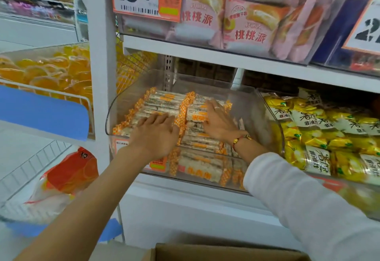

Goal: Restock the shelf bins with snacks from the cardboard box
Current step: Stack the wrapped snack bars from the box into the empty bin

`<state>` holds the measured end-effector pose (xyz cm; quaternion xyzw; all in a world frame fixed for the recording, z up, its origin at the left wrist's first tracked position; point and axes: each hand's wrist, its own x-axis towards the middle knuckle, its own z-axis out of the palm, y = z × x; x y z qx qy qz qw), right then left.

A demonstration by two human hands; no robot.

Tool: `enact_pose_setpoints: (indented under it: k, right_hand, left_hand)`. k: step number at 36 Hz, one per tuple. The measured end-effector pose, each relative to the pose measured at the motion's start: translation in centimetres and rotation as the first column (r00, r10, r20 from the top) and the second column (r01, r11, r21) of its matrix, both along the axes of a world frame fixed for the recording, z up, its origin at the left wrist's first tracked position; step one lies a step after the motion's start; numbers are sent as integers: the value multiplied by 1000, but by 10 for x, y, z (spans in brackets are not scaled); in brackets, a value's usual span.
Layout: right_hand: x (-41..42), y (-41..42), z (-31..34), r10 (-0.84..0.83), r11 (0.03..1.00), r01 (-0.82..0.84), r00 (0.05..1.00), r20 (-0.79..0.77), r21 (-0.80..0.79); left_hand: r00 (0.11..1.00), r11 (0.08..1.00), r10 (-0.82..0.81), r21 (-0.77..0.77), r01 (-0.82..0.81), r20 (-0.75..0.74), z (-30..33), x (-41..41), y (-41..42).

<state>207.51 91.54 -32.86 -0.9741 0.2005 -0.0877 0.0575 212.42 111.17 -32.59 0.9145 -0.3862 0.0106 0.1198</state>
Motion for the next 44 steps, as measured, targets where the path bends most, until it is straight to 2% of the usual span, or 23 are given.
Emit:
enact_pose_setpoints:
  k: [3,5,13,19,26,35,39,44]
  right_hand:
    - [0,0,-1,42,999,-39,996,-84,36]
    - [-2,-2,-1,48,998,-43,995,-87,56]
    - [-5,-2,0,-3,998,4,1000,28,-56]
    - [3,-5,2,-41,997,44,998,45,-69]
    - [28,-11,6,-167,986,168,983,-73,9]
    - [25,-20,16,-114,991,104,987,-114,-88]
    - [18,-19,28,-103,991,95,991,-80,-95]
    - [-9,0,47,15,994,-29,991,-129,-107]
  left_hand:
    - [1000,1000,-5,-16,5,3,0,-2,1]
    - [1000,1000,-6,-30,5,-13,2,-3,1]
    - [1000,1000,-7,-17,8,16,1,-2,2]
    - [999,1000,-6,-13,7,38,-1,-1,2]
    - [998,1000,-20,3,20,60,-4,1,1]
    - [1000,999,-18,-41,19,10,-1,-1,0]
    - [1000,997,-13,-76,14,6,-1,-2,0]
    - [1000,990,6,-138,-5,8,5,-9,1]
